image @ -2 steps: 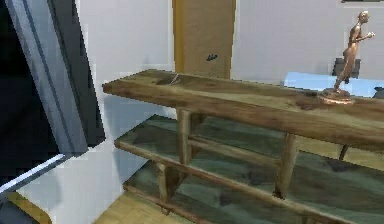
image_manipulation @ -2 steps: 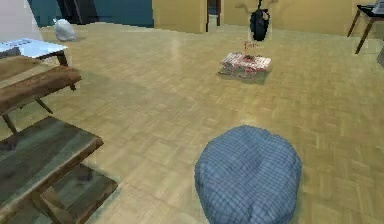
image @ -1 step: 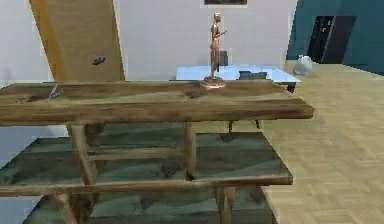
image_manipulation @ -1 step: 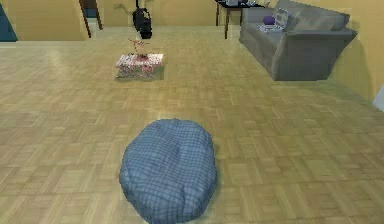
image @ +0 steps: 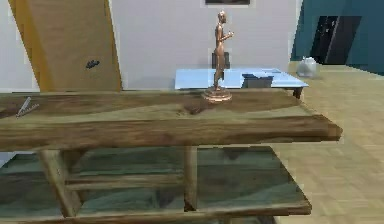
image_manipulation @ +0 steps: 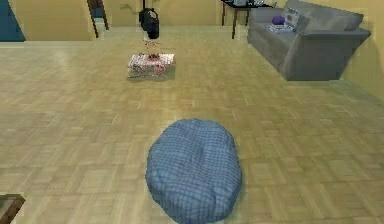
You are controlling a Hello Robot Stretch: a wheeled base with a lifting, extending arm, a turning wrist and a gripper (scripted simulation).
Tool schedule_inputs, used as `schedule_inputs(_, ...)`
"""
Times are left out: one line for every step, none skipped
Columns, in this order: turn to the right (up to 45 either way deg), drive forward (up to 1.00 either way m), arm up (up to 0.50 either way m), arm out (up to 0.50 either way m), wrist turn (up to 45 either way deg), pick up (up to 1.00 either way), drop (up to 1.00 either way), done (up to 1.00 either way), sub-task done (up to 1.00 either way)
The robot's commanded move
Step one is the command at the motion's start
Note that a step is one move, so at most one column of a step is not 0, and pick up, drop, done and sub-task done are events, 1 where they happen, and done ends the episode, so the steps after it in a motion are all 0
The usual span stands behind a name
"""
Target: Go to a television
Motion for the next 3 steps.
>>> schedule_inputs(39.0, 0.0, 0.0, 0.0, 0.0, 0.0, 0.0, 0.0, 0.0)
schedule_inputs(0.0, 0.15, 0.0, 0.0, 0.0, 0.0, 0.0, 0.0, 0.0)
schedule_inputs(-45.0, 0.0, 0.0, 0.0, 0.0, 0.0, 0.0, 0.0, 0.0)
